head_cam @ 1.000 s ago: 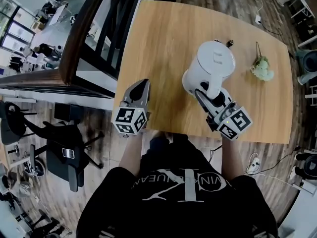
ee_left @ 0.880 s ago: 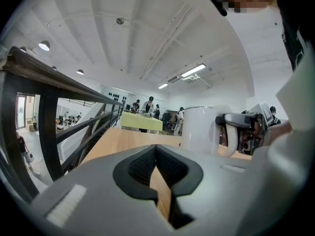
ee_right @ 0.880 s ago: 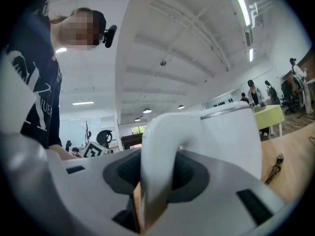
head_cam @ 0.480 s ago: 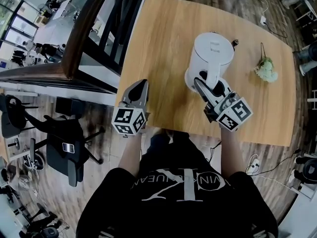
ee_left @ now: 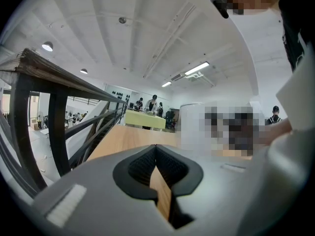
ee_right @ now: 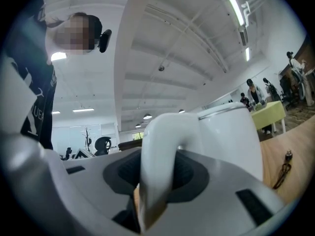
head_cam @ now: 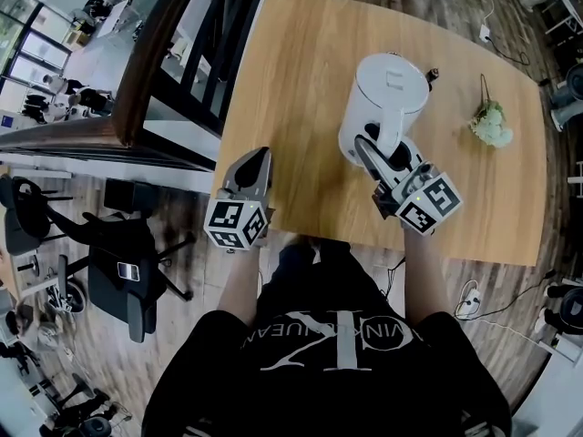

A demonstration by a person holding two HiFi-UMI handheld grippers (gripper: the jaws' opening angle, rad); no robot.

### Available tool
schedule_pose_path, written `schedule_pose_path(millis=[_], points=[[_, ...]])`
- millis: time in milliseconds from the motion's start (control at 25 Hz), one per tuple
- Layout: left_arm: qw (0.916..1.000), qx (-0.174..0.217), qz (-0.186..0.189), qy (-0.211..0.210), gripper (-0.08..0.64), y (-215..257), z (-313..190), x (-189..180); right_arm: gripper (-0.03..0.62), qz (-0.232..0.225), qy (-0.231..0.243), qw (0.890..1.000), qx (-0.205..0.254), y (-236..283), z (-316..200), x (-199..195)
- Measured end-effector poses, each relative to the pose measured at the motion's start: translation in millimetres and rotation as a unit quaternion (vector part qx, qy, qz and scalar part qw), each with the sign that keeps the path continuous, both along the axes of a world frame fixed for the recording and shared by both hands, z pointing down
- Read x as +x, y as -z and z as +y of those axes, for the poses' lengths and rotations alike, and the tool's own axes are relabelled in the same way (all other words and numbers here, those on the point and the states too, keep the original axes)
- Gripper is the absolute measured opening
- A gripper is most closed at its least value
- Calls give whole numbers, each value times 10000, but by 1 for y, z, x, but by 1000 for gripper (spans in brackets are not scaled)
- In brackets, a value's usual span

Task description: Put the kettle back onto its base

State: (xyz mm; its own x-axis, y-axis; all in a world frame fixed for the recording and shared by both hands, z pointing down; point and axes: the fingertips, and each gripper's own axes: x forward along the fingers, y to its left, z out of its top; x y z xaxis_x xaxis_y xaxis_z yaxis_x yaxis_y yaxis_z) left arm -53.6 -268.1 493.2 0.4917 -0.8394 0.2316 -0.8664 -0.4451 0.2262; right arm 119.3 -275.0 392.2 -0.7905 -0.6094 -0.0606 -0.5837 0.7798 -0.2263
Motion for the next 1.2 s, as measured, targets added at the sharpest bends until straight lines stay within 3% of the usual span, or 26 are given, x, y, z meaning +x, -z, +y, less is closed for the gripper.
schedule_pose_path(millis=[280, 640, 800, 1200], points=[[10000, -22, 14, -87, 12, -2, -2, 8, 126, 82, 36, 9999, 48, -4, 8, 7], [9996, 39, 80, -280, 12, 0, -4, 17, 126, 1000, 337, 9943, -121, -24, 31, 1], [9994, 52, 93, -323, 12, 1, -6, 20, 126, 1001, 210, 9943, -291, -32, 35, 14], [9991, 60, 120, -412, 12, 3, -6, 22, 126, 1114, 50, 9935, -210, -36, 37, 6]])
